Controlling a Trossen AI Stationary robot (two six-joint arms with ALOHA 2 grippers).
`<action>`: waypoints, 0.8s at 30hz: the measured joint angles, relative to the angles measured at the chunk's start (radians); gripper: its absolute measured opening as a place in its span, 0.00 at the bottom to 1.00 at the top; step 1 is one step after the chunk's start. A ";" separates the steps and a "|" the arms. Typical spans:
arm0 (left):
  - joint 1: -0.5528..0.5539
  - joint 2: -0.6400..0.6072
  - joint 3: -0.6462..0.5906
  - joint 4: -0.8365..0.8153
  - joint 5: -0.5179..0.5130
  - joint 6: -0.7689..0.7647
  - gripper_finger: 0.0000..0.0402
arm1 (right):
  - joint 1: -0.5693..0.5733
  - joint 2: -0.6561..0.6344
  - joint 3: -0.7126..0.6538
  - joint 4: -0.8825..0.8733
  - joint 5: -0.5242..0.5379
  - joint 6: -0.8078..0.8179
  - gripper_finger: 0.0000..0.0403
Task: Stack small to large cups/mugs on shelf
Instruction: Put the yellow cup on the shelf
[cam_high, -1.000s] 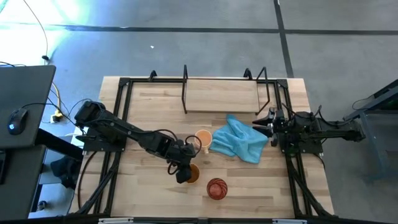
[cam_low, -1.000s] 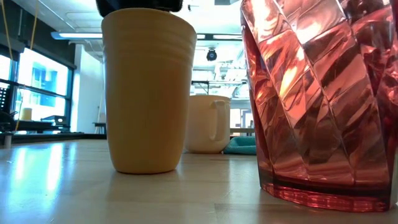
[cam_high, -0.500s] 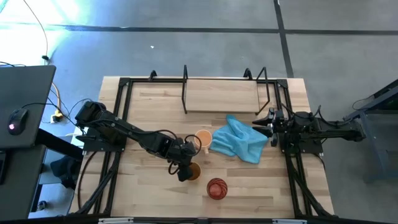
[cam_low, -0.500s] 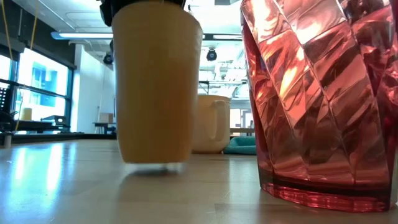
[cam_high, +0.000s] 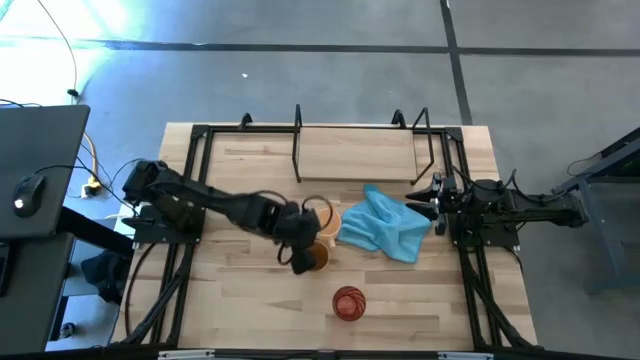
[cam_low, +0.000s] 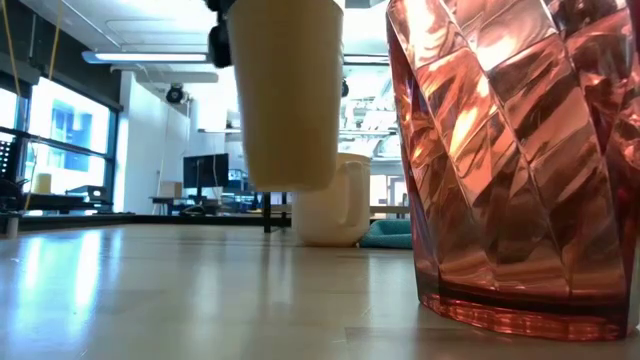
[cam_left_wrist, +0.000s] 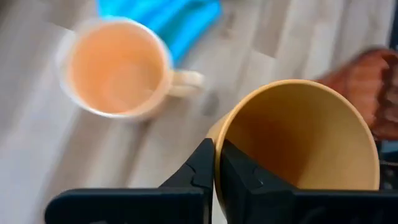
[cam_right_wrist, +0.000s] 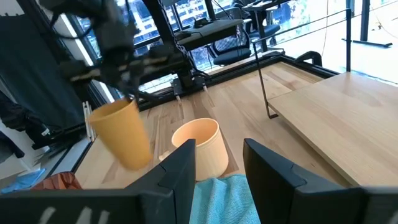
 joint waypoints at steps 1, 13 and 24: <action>0.018 0.000 0.024 -0.033 -0.003 0.015 0.01 | 0.000 0.000 0.000 0.000 0.000 0.000 0.31; 0.278 0.000 0.251 -0.161 -0.026 0.215 0.00 | 0.000 0.000 0.000 -0.021 -0.001 0.029 0.31; 0.333 -0.001 0.310 -0.204 -0.028 0.297 0.00 | 0.000 0.000 0.000 -0.043 0.006 0.075 0.31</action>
